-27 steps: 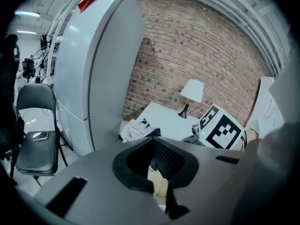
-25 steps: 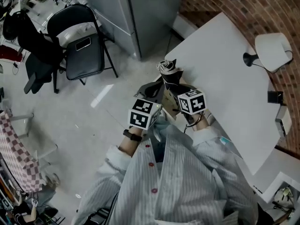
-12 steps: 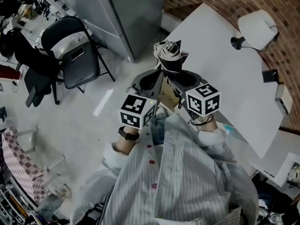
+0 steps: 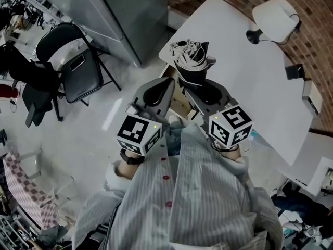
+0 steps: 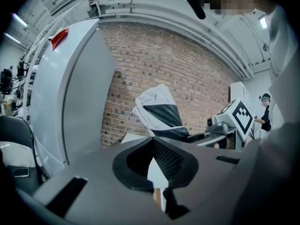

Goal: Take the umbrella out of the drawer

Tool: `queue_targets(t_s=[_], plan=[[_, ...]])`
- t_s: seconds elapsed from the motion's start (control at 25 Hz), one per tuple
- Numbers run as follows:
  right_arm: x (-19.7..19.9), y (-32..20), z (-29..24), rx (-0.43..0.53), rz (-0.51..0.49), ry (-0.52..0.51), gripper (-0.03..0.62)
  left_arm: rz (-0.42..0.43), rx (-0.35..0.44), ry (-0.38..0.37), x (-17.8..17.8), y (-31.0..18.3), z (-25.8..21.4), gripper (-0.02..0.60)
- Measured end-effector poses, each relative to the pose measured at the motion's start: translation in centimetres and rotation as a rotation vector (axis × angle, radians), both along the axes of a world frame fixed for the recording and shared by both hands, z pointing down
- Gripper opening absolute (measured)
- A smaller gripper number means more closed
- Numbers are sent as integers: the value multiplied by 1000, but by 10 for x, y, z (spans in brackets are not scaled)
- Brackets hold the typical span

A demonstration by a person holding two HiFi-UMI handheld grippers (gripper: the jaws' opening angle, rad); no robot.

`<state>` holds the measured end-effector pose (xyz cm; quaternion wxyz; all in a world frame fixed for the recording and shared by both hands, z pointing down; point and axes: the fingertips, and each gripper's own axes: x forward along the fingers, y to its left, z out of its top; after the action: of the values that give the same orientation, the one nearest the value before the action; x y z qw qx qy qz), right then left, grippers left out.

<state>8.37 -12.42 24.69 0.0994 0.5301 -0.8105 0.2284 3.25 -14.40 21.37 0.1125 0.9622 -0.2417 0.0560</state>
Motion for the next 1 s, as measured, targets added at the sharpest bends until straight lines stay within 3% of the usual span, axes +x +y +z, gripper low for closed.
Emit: queue_targets(t_s=[1.0], plan=[[34, 15, -12, 38, 28, -37, 178, 9, -25, -1, 27, 12, 5, 8]])
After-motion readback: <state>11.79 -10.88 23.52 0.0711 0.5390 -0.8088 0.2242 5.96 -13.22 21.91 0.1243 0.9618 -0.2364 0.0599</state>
